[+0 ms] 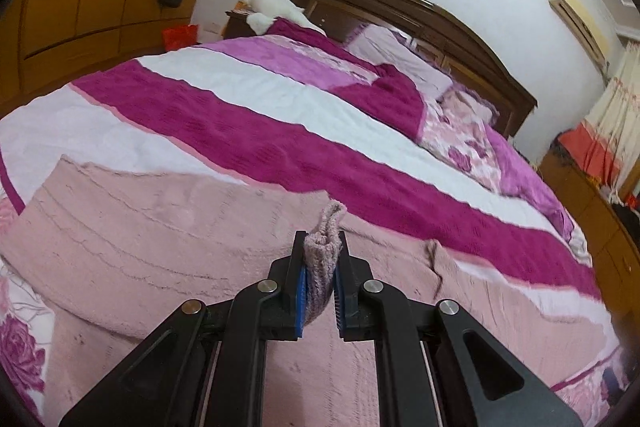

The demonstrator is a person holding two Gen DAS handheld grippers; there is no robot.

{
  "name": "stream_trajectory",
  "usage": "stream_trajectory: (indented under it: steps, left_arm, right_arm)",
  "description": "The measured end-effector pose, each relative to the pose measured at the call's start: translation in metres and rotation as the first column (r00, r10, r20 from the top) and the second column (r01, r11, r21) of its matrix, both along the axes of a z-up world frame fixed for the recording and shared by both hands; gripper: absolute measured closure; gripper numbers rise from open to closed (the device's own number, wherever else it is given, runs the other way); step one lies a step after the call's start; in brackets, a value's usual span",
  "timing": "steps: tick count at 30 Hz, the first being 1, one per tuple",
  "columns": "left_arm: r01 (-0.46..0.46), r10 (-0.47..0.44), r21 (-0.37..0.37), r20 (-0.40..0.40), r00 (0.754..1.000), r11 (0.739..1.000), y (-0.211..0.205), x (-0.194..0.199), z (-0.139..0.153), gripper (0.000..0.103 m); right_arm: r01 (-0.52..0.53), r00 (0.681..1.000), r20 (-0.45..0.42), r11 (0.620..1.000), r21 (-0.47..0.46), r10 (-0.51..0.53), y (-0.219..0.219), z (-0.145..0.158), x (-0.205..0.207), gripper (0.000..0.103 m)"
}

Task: Fold small clothes
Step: 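Carry the sleeve across the cardigan body with the left gripper and release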

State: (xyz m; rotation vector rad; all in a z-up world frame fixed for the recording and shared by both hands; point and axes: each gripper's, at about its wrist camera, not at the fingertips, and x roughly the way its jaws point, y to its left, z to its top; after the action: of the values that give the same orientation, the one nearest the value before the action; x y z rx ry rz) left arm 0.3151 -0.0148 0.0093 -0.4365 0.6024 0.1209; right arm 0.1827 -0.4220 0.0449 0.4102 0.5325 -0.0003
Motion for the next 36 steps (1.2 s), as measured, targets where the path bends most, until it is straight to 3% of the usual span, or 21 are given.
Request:
stream_trajectory:
  steps: [6, 10, 15, 24, 36]
  left_arm:
    - [0.044, -0.044, 0.051, -0.009, 0.999, 0.998, -0.03, 0.001, 0.002, 0.103]
    - [0.071, -0.07, 0.076, -0.01, 0.997, 0.995, -0.05, 0.002, 0.002, 0.103]
    - [0.102, -0.1, 0.08, -0.032, 0.995, 0.992, -0.072, 0.006, -0.006, 0.103]
    - [0.176, -0.172, 0.085, -0.048, 0.984, 0.981, -0.118, 0.01, -0.014, 0.103]
    - [0.184, -0.18, 0.064, -0.072, 0.981, 0.981, -0.17, 0.035, -0.028, 0.103]
  right_arm:
    - [-0.006, 1.0, 0.0, 0.998, 0.066, 0.006, -0.018, -0.004, -0.006, 0.0]
    - [-0.011, 1.0, -0.005, 0.999, 0.048, 0.011, -0.022, -0.003, -0.009, 0.0]
    - [-0.021, 1.0, -0.008, 1.0, 0.02, 0.021, -0.025, -0.002, -0.011, 0.0]
    - [-0.013, 1.0, -0.014, 0.997, 0.078, 0.014, -0.036, -0.006, -0.011, 0.0]
    - [-0.039, 0.999, -0.015, 0.996, 0.082, 0.04, -0.029, -0.006, -0.007, 0.0]
